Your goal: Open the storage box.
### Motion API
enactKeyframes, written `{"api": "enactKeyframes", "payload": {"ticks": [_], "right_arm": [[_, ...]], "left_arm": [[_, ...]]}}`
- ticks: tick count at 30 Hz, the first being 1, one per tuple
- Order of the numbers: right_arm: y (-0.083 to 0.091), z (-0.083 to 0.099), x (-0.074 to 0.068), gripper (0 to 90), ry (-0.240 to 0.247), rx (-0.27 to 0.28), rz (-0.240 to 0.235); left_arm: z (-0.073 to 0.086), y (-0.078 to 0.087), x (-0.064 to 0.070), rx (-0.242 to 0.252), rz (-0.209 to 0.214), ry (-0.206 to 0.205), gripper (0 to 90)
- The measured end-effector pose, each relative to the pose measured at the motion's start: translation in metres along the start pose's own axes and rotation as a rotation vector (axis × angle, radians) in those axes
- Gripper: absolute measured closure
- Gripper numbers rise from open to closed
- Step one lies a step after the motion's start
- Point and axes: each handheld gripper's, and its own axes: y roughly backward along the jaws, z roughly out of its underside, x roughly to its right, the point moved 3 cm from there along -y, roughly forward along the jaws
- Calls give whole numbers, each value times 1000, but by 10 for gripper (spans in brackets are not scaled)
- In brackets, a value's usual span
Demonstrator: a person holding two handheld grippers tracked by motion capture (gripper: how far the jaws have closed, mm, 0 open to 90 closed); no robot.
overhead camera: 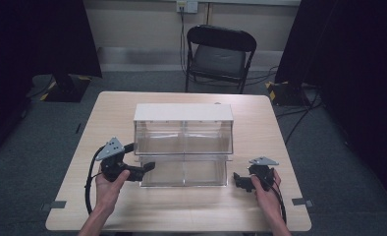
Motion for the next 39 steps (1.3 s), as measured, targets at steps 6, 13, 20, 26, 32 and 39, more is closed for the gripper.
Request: {"api": "enactKeyframes", "payload": {"ticks": [6, 13, 20, 26, 32, 39], "right_arm": [[0, 0, 0, 32, 0, 0, 0], [0, 0, 0, 32, -1, 0, 0], [0, 0, 0, 32, 0, 0, 0], [0, 0, 0, 32, 0, 0, 0], [0, 0, 0, 32, 0, 0, 0], [0, 0, 0, 32, 0, 0, 0]], "left_arm": [[0, -1, 0, 8, 7, 6, 2], [-1, -1, 0, 4, 9, 3, 1], [-2, -1, 1, 8, 13, -1, 1], [-2, -1, 1, 10, 18, -1, 2], [-2, -2, 1, 11, 20, -3, 2], [-1, -2, 1, 11, 19, -3, 2]]}}
